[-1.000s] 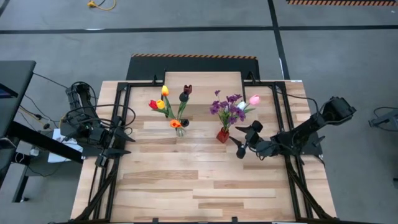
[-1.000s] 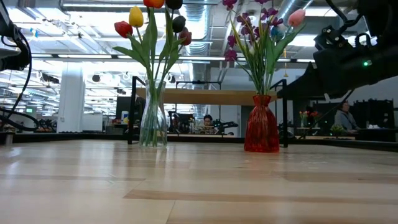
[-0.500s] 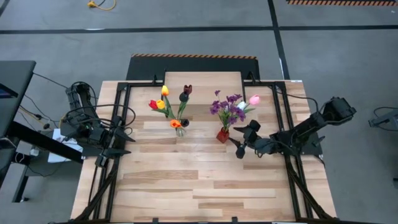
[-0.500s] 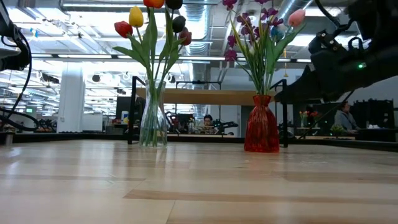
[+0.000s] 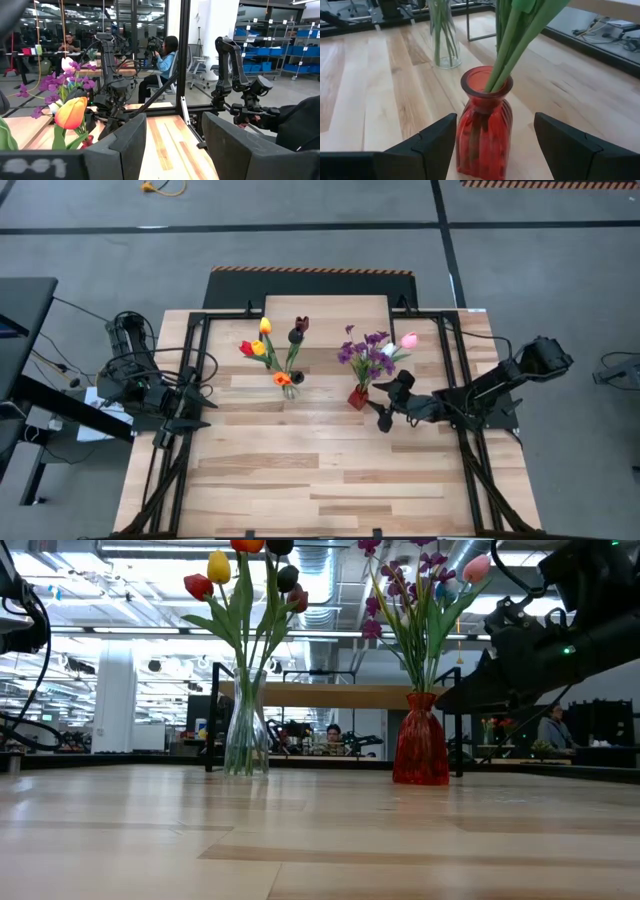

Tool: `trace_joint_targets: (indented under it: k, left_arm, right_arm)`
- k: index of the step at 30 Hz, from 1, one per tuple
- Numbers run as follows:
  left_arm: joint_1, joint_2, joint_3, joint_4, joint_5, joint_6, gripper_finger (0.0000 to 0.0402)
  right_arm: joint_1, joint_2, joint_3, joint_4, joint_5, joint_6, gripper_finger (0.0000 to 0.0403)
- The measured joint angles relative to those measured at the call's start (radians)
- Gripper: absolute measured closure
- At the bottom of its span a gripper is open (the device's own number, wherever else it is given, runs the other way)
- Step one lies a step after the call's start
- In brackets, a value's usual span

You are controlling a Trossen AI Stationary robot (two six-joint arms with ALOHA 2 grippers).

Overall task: Pick and place flowers into a vace then onto a shelf
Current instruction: Put the red flower vase with the flowers on the shelf

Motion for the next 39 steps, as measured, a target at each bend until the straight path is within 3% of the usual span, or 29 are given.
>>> trace_joint_targets:
  k: [12,32,39]
  left_arm:
    - [0.0,0.0,0.0,0.0,0.0,-0.001,0.0217]
    - [0.0,0.0,0.0,0.0,0.0,-0.011,0.0217]
    - [0.0,0.0,0.0,0.0,0.0,-0.011,0.0217]
  right_arm:
    - [-0.014,0.0,0.026,-0.006,-0.017,-0.05,0.0142]
    - [-0.123,-0.001,0.051,-0.057,-0.173,-0.053,0.0142]
    - [-0.129,0.094,0.073,-0.016,-0.188,-0.078,0.0142]
